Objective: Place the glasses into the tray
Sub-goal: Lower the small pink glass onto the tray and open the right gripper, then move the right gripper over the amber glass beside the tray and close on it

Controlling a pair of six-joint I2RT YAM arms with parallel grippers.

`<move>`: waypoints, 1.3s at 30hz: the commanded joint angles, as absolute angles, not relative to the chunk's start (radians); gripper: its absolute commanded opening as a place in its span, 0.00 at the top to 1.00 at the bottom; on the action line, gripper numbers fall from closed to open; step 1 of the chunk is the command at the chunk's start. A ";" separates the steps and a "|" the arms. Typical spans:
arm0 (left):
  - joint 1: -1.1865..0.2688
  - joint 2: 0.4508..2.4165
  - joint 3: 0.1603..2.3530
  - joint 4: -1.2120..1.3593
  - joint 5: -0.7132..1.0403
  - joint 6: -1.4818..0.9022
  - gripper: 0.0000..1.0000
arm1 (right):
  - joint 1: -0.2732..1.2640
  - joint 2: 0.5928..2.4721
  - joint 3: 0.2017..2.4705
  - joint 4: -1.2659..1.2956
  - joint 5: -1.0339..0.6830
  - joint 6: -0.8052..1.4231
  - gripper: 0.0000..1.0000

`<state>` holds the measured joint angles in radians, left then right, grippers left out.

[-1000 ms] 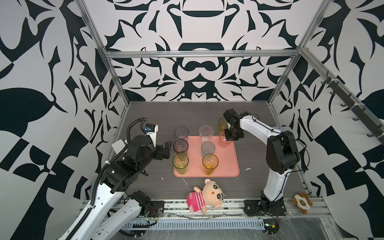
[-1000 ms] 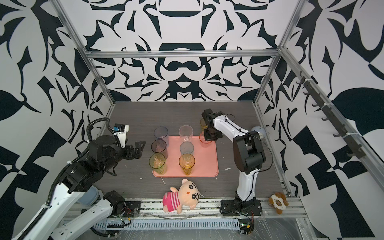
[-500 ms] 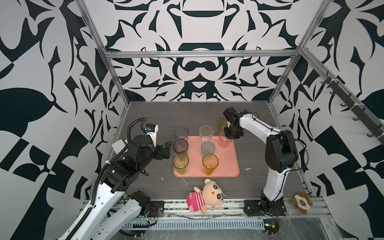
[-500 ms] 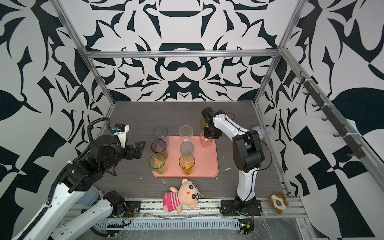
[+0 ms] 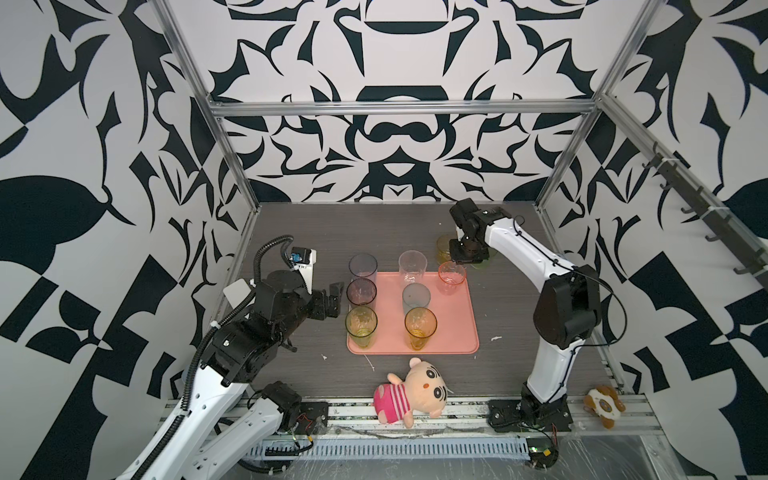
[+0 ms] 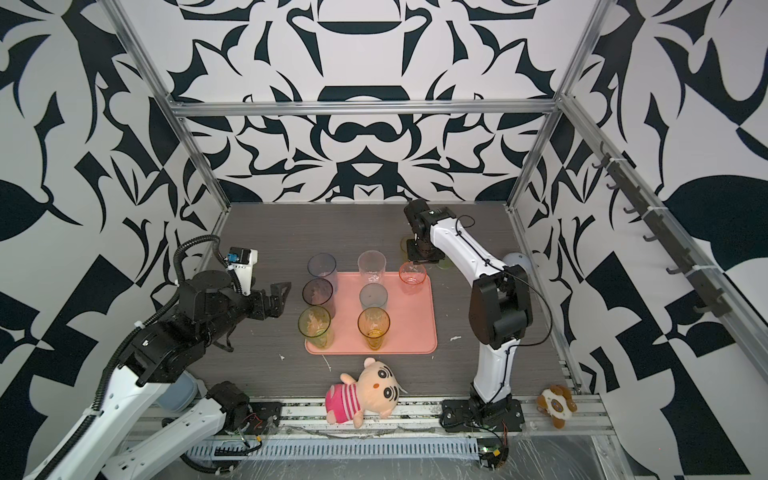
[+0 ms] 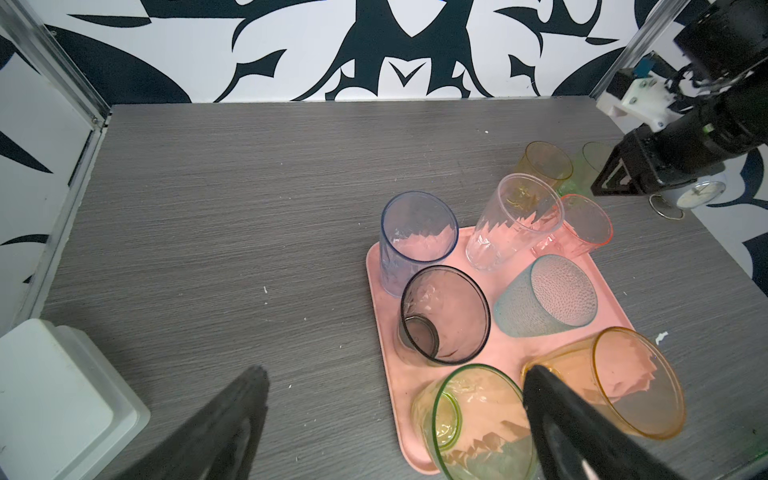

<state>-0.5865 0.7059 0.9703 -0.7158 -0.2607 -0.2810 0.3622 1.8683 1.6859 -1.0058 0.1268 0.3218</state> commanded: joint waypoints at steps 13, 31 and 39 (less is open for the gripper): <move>-0.581 0.699 0.951 -0.723 -0.254 -0.287 0.01 | 0.320 1.865 1.833 -0.980 0.146 0.256 0.66; -0.580 0.710 0.953 -0.727 -0.262 -0.290 0.01 | 0.253 2.039 1.931 -0.953 0.037 0.264 0.63; -0.579 0.707 0.953 -0.724 -0.267 -0.291 0.00 | 0.247 2.127 2.027 -1.025 0.062 0.260 0.61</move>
<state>-0.5827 0.7109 0.9703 -0.7162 -0.2623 -0.2844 0.2523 2.1277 1.9678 -0.9863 0.0486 0.2604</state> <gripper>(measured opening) 0.994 0.385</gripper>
